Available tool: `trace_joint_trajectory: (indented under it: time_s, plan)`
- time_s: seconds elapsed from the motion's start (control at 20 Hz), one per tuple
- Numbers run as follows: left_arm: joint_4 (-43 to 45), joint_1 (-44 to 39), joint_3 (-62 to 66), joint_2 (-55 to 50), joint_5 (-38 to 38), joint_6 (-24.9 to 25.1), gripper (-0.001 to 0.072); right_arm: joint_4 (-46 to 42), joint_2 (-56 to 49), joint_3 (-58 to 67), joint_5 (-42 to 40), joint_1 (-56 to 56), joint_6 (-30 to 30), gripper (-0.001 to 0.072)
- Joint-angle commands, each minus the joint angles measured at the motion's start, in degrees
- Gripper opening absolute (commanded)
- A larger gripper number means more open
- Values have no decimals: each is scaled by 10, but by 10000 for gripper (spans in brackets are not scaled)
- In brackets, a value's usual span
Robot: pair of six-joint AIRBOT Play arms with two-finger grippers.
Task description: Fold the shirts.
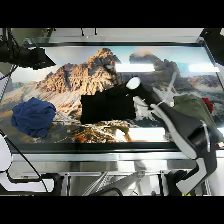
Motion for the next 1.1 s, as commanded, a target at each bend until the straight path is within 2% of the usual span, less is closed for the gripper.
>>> trace_joint_trajectory:
  time_s: [0.0, 0.15, 0.25, 0.3, 0.35, 0.55, 0.75, 0.9, 1.0, 1.05]
  plan:
    - [0, 1, 0, 1, -15, 3, 19, -123, 37, 0, 87, -99, 104, 502]
    - [1, 1, 0, 1, -18, 7, 19, -180, 28, -3, 163, -180, 140, 502]
    - [1, 1, 0, 1, -19, 7, 19, -186, 18, -19, 174, -222, 139, 509]
    - [1, 1, 0, 1, -19, 7, 19, -186, 11, -28, 174, -237, 139, 552]
    - [1, 1, 0, 1, -20, 7, 19, -185, 0, -35, 174, -250, 137, 685]
    - [1, 1, 0, 1, -19, 7, 19, -170, -52, -39, 174, -254, 119, 691]
    - [2, 1, 0, 0, -19, 7, 19, -67, -100, -39, 167, -230, 55, 692]
    - [2, 1, 0, 0, -19, 7, 19, -67, -120, -39, 143, -215, 55, 692]
    - [2, 1, 0, 0, -19, 7, 19, -59, -127, -39, 145, -210, 52, 689]
    - [2, 1, 0, 0, -19, 7, 19, -35, -127, -38, 151, -209, 34, 499]
